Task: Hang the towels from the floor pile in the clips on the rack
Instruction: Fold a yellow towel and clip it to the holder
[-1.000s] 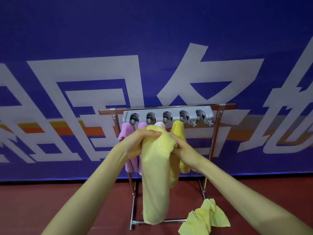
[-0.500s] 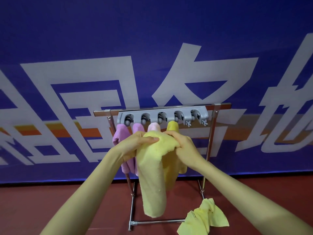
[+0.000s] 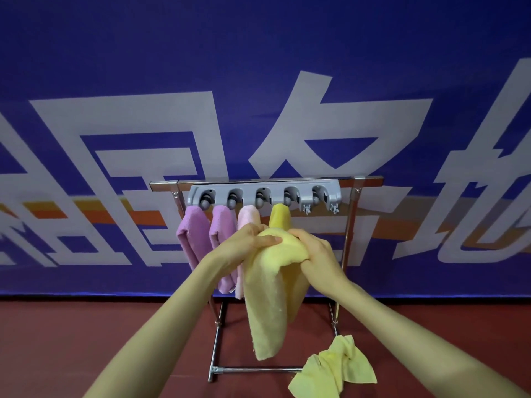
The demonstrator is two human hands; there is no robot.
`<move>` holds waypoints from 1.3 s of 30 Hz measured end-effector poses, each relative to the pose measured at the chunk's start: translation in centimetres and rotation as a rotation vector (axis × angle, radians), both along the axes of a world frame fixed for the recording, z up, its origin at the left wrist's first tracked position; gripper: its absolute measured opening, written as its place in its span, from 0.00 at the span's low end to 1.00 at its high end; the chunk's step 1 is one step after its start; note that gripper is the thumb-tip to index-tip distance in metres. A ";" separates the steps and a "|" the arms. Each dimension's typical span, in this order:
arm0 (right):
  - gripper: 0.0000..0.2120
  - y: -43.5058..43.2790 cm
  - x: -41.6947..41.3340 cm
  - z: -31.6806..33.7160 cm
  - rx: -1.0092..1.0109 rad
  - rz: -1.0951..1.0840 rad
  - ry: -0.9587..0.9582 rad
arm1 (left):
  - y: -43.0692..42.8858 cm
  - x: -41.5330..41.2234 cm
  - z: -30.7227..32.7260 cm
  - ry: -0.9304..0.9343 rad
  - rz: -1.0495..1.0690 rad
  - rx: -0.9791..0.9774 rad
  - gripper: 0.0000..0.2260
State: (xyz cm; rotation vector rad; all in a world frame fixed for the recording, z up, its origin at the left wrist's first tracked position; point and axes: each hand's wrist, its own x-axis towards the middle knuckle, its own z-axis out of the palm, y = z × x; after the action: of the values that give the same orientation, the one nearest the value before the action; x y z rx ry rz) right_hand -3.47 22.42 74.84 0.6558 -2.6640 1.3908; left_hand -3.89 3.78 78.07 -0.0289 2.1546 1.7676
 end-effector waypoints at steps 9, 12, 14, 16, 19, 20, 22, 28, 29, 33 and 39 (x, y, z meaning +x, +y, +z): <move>0.21 0.4 -1.5 0.5 -0.083 -0.120 -0.169 | 1.5 -2.1 -2.2 0.026 0.150 0.100 0.07; 0.25 0.8 -2.6 0.6 -0.058 -0.178 -0.150 | 1.8 -3.3 -3.7 0.122 0.232 -0.005 0.02; 0.24 0.9 -3.3 0.3 -0.030 -0.240 -0.148 | 2.6 -3.5 -4.8 0.222 0.288 -0.012 0.04; 0.24 1.0 -4.0 -0.1 0.012 -0.296 -0.132 | 3.6 -3.0 -5.9 0.374 0.299 -0.035 0.08; 0.25 0.7 -5.5 0.0 0.087 -0.371 -0.125 | 5.1 -2.6 -7.9 0.568 0.157 -0.245 0.17; 0.24 0.6 -5.8 0.2 0.102 -0.390 -0.131 | 5.7 -2.6 -8.4 0.583 0.099 -0.298 0.20; 0.23 0.2 -6.4 0.5 0.123 -0.406 -0.133 | 7.0 -3.2 -8.6 0.546 0.043 -0.275 0.23; 0.19 0.7 -8.4 1.1 0.209 -0.407 -0.084 | 9.5 -6.7 -7.1 0.577 0.170 -0.176 0.11; 0.18 1.0 -8.8 1.0 0.218 -0.410 -0.070 | 9.7 -7.2 -7.1 0.583 0.210 -0.187 0.13; 0.24 1.7 -10.5 0.4 0.333 -0.447 0.009 | 10.0 -8.2 -7.1 0.587 0.406 -0.157 0.13; 0.23 0.9 -12.4 -1.8 0.327 -0.358 -0.102 | 10.3 -10.1 -8.5 0.475 0.495 -0.101 0.12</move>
State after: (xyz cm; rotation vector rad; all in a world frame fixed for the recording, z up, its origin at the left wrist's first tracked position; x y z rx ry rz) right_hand -15.88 23.31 73.06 0.1098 -2.9270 0.9319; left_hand -13.95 14.04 69.60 -0.2029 2.7609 2.0911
